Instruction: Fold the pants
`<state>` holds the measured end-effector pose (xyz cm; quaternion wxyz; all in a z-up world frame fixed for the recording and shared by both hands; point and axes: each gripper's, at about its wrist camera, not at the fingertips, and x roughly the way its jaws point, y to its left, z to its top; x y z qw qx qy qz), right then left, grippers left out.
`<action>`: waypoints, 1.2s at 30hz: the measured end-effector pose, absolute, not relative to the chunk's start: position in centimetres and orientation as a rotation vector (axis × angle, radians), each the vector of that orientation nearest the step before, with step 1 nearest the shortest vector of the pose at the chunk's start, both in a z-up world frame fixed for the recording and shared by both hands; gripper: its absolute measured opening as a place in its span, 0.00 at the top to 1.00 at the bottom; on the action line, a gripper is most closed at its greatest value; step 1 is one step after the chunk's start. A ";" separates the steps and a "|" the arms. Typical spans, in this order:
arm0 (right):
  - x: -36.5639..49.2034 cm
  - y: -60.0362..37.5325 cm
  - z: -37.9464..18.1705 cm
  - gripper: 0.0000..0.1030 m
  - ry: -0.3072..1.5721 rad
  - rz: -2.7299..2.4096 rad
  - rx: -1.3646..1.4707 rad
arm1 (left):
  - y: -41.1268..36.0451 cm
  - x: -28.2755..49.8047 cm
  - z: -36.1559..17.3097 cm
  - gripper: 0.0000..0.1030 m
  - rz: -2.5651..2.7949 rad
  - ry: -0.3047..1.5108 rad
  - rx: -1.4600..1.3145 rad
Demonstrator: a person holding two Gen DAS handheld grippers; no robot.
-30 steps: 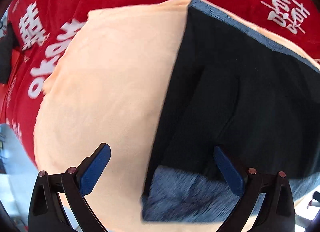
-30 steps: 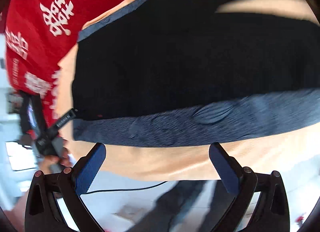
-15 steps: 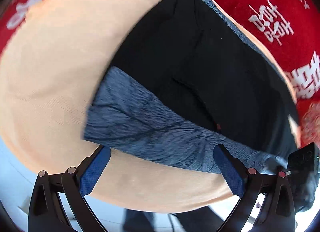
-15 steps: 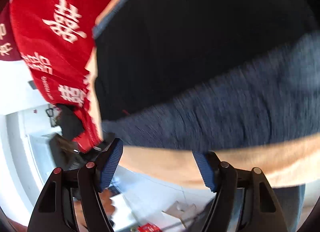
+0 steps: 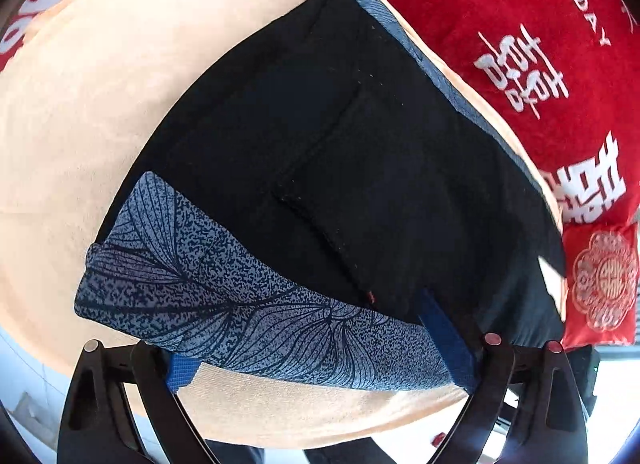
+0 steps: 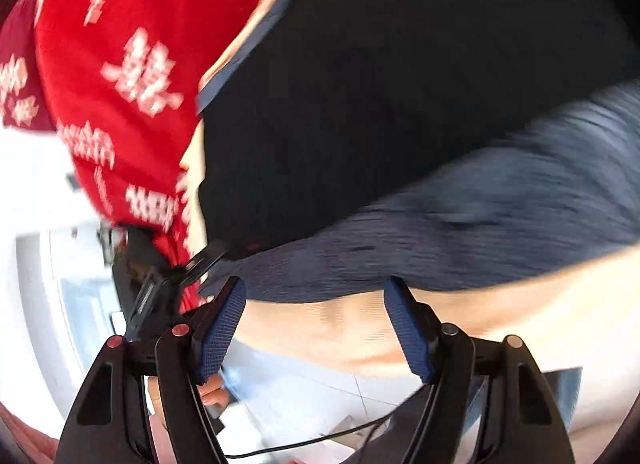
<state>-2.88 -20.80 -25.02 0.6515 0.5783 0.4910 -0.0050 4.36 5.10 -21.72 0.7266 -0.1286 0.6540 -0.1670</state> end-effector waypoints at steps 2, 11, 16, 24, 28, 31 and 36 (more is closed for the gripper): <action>-4.5 -22.0 -25.5 0.28 1.079 -0.052 1.366 | 5.5 4.4 -21.4 0.16 -0.383 1.436 -0.264; -9.5 -26.2 -25.7 0.40 0.848 -0.190 1.573 | 4.2 4.7 -21.7 0.17 -0.419 1.433 -0.143; -9.6 -27.3 -26.6 0.88 0.800 -0.159 1.678 | 2.2 4.0 -21.7 0.35 -0.412 1.414 -0.010; -1.5 -31.8 -16.5 0.89 0.852 -0.015 1.386 | 1.6 8.7 -16.5 0.62 -0.412 1.360 -0.138; 4.9 -35.8 -13.6 0.89 0.880 0.028 1.264 | -0.6 13.7 -13.4 0.62 -0.393 1.255 -0.140; 11.4 -38.9 -14.3 0.89 0.951 0.028 1.168 | -2.1 17.4 -13.5 0.62 -0.373 1.199 -0.111; 17.9 -41.8 -18.4 0.86 1.073 0.012 1.052 | -6.1 22.9 -17.2 0.55 -0.273 1.172 0.001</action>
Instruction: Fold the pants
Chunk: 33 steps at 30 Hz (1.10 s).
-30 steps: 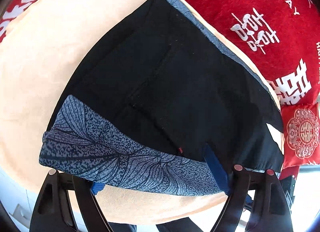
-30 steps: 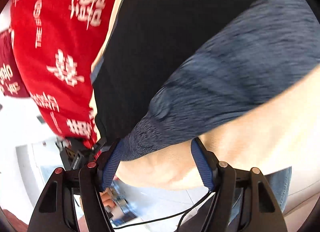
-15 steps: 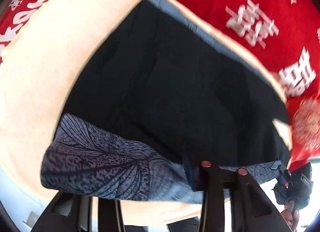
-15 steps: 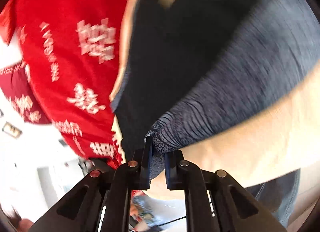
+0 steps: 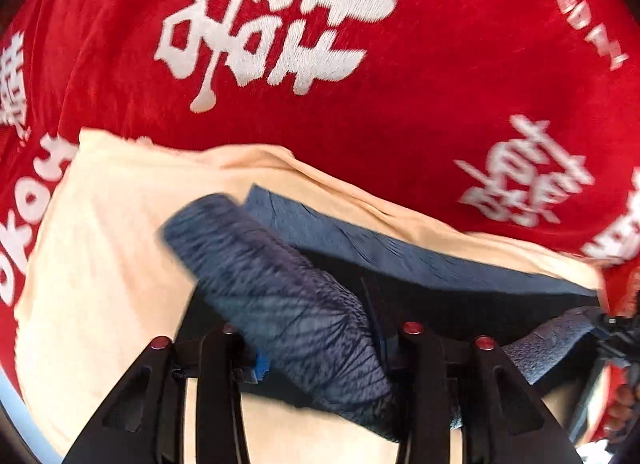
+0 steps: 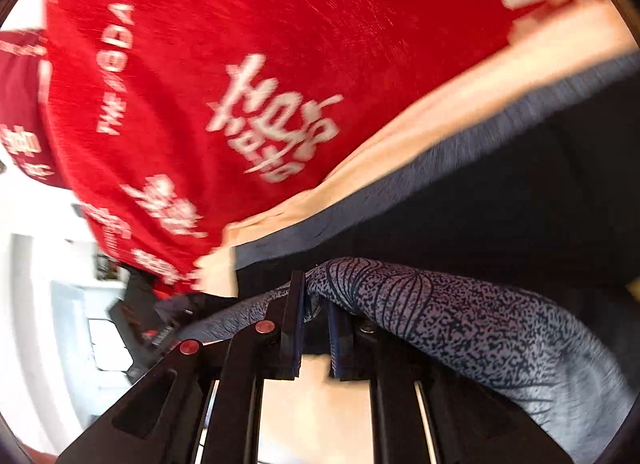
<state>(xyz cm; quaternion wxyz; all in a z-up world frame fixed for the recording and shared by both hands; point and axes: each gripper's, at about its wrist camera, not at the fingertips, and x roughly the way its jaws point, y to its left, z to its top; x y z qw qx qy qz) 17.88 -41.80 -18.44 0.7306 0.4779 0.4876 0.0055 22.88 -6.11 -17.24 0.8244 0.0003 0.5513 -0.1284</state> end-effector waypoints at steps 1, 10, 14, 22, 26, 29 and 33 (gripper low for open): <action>18.7 -42.0 -19.5 0.86 1.103 0.008 1.027 | -6.8 23.8 -18.0 0.51 -0.240 1.166 0.020; 22.6 -42.4 -25.1 0.64 1.273 -0.026 0.917 | -8.5 26.4 -19.8 0.35 -0.116 1.162 0.084; 22.2 -40.4 -20.7 0.18 1.259 0.010 0.768 | -7.8 24.2 -17.1 0.11 -0.098 1.139 0.162; 23.2 -35.3 -19.8 0.46 1.316 0.150 0.675 | -8.2 22.7 -17.2 0.08 -0.077 1.163 0.218; 25.9 -33.0 -22.1 0.59 1.369 0.186 0.569 | -9.7 24.0 -21.5 0.08 -0.067 1.212 0.261; 27.8 -33.1 -24.2 0.59 1.378 0.134 0.485 | -10.0 25.4 -24.7 0.08 -0.013 1.232 0.299; 28.0 -35.4 -25.5 0.61 1.374 0.084 0.579 | -9.4 25.7 -25.3 0.08 -0.009 1.249 0.263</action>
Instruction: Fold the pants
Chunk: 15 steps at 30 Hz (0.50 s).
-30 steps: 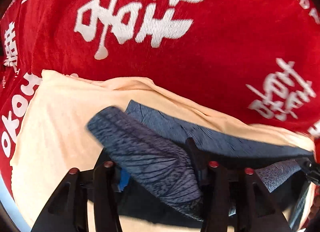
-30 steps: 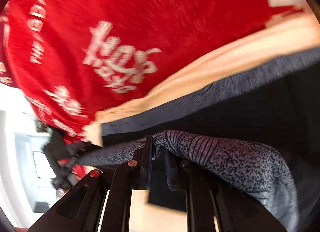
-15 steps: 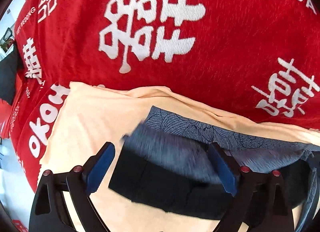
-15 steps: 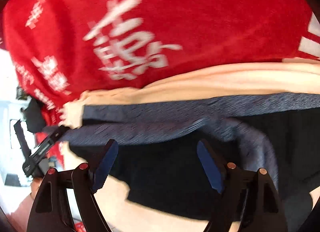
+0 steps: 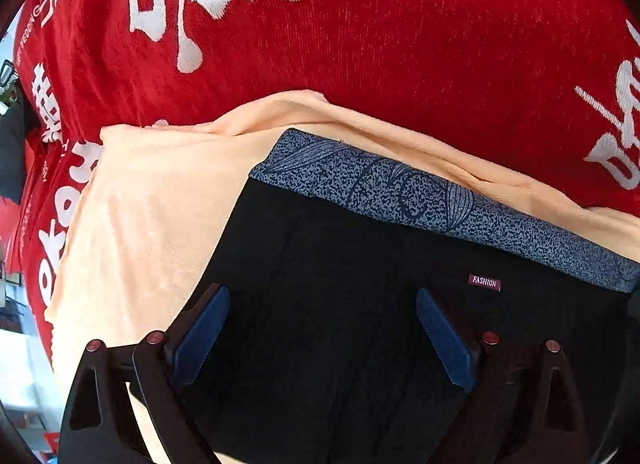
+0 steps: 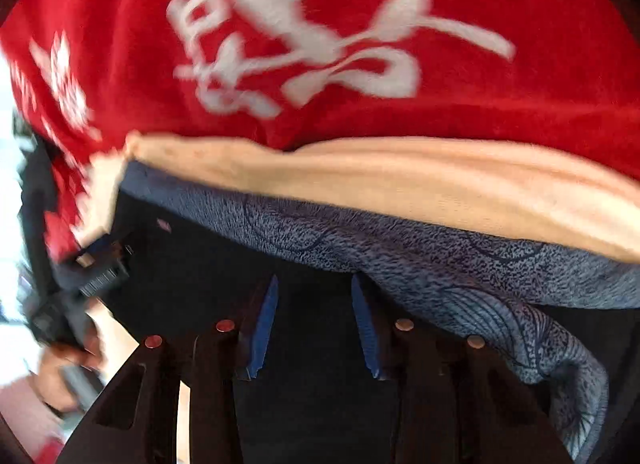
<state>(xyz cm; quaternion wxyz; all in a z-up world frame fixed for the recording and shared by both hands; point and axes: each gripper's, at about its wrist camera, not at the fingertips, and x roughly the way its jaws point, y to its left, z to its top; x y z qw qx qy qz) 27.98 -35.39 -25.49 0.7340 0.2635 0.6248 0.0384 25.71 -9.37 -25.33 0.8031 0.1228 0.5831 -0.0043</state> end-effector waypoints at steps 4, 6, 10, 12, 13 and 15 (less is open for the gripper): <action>25.8 -36.2 -23.1 0.45 1.354 0.046 0.566 | -10.0 24.2 -23.6 0.08 -0.032 1.275 0.295; 23.7 -36.8 -21.7 0.26 1.333 0.044 0.589 | -10.7 22.7 -22.6 0.08 -0.055 1.289 0.309; 19.3 -37.6 -20.0 0.26 1.332 0.007 0.611 | -12.8 19.5 -21.4 0.08 -0.093 1.336 0.349; 16.5 -38.7 -19.3 0.26 1.336 -0.024 0.631 | -13.9 18.0 -21.1 0.08 -0.124 1.354 0.342; 15.1 -39.1 -19.0 0.26 1.336 -0.048 0.646 | -14.5 17.2 -20.9 0.08 -0.143 1.359 0.338; 12.8 -39.8 -18.5 0.26 1.335 -0.090 0.668 | -15.8 15.9 -20.4 0.08 -0.173 1.360 0.347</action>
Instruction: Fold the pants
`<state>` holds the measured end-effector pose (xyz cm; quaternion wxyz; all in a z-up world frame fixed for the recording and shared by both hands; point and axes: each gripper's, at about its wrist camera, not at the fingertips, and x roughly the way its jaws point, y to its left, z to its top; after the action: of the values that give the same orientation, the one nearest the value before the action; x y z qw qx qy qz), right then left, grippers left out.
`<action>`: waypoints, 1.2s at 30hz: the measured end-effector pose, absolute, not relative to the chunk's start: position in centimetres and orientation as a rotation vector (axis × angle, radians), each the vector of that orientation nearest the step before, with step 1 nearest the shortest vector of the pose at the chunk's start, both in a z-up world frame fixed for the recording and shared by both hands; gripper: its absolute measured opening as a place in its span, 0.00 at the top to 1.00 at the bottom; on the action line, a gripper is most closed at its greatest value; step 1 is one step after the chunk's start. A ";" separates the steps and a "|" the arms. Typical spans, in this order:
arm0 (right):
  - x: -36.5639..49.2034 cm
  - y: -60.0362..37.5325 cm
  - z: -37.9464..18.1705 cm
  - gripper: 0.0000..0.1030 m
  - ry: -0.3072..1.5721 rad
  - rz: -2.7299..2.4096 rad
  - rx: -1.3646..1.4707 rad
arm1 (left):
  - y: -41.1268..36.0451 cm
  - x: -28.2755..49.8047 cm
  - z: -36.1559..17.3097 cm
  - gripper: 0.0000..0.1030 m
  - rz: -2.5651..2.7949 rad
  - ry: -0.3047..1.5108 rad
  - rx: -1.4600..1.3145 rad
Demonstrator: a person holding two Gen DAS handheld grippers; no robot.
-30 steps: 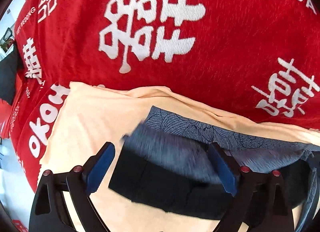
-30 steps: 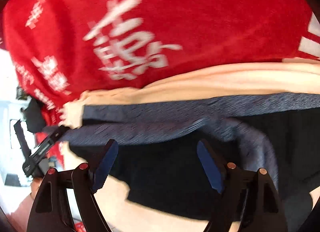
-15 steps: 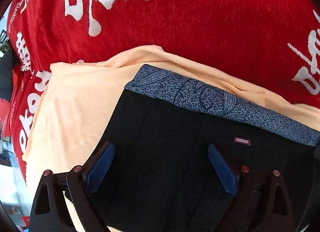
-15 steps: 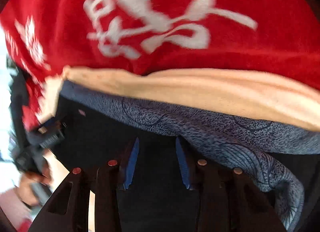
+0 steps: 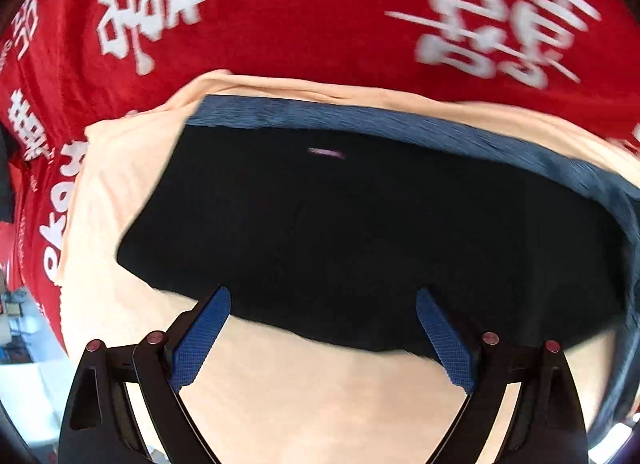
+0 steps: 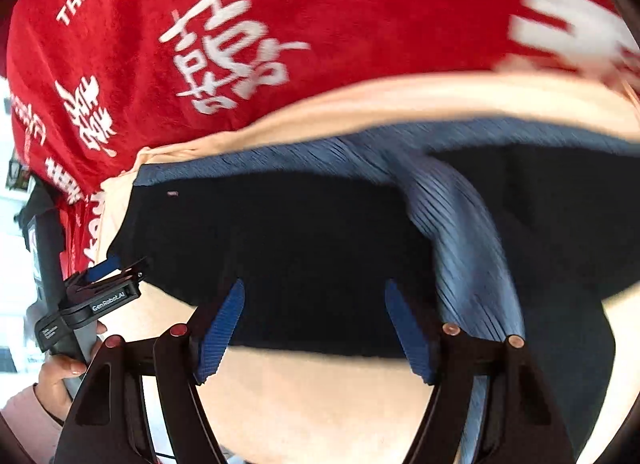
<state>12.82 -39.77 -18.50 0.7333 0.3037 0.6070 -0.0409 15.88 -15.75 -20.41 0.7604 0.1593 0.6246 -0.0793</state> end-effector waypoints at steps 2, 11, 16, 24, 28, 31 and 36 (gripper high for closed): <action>10.5 -40.7 -17.9 0.26 1.329 -0.135 0.696 | -17.1 14.4 -19.9 0.08 -0.209 1.354 0.379; -4.4 -41.6 -16.3 0.26 1.265 -0.346 0.837 | -21.0 6.7 -18.0 0.08 -0.406 1.328 0.449; -12.1 -40.9 -17.4 0.28 1.265 -0.471 0.894 | -22.0 2.0 -17.3 0.08 -0.531 1.313 0.501; -17.9 -42.0 -20.0 0.36 1.218 -0.515 1.008 | -27.4 -3.4 -18.6 0.08 -0.733 1.339 0.516; -16.8 -43.3 -20.3 0.49 1.168 -0.414 1.046 | -32.2 -4.9 -20.3 0.08 -0.791 1.359 0.499; -15.7 -43.5 -20.6 0.54 1.160 -0.336 1.068 | -35.3 -5.4 -21.8 0.08 -0.810 1.376 0.498; -14.4 -43.9 -21.1 0.97 1.219 -0.206 1.107 | -37.9 -5.8 -22.4 0.08 -0.763 1.373 0.529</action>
<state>-14.35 -43.94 -21.09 0.6750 0.4922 0.5419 -0.0918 -5.76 -37.85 -22.44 0.6758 0.2351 0.6106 -0.3394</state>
